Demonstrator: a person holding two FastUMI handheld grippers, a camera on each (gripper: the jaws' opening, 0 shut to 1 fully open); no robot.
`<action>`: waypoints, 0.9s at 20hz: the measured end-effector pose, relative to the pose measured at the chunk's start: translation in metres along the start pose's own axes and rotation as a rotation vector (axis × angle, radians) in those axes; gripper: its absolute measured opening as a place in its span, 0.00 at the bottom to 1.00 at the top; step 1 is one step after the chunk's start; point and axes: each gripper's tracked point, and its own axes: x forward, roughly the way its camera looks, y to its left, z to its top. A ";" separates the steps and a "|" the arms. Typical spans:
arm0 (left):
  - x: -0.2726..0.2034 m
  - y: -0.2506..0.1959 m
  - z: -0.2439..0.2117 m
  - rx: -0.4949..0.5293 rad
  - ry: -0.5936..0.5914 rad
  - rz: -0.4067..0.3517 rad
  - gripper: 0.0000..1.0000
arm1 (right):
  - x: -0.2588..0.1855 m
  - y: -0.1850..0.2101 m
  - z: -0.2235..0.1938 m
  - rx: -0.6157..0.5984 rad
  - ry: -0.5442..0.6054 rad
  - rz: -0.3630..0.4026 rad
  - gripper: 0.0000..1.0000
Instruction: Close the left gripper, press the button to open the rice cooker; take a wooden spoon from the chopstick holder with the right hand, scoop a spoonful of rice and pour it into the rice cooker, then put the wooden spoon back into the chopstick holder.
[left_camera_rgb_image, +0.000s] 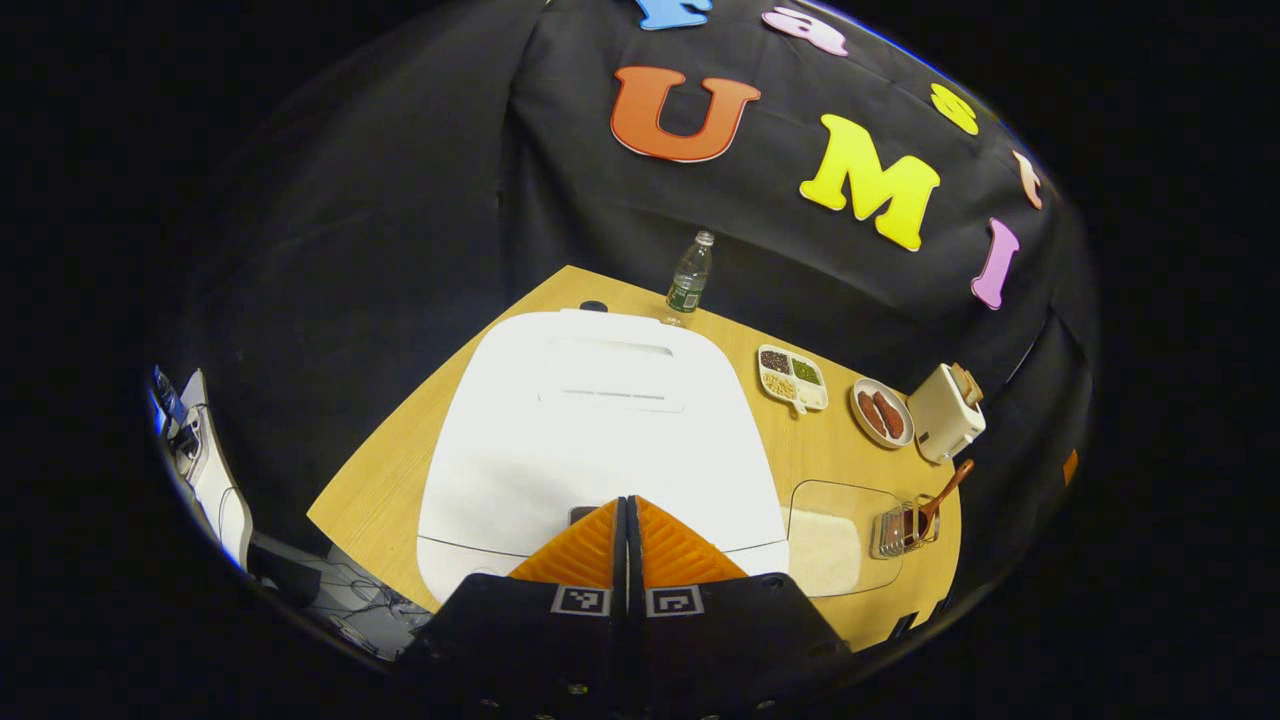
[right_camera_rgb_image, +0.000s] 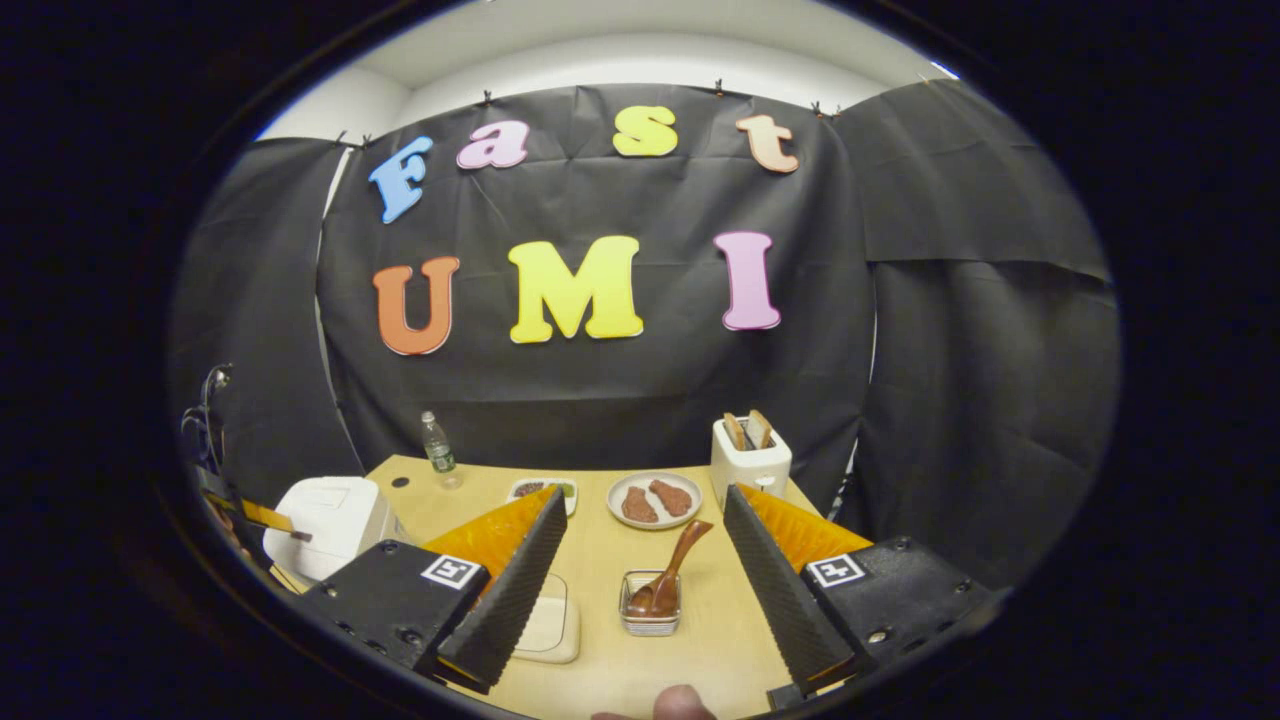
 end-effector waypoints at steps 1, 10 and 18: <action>0.003 0.002 0.001 -0.002 -0.002 0.004 0.00 | 0.002 0.002 -0.002 0.003 0.006 0.003 1.00; 0.013 0.011 -0.016 -0.037 0.048 0.006 0.00 | 0.008 0.018 -0.010 -0.009 0.028 0.026 1.00; 0.012 0.008 -0.011 -0.034 0.069 0.043 0.00 | -0.003 0.028 -0.009 -0.012 0.027 0.065 1.00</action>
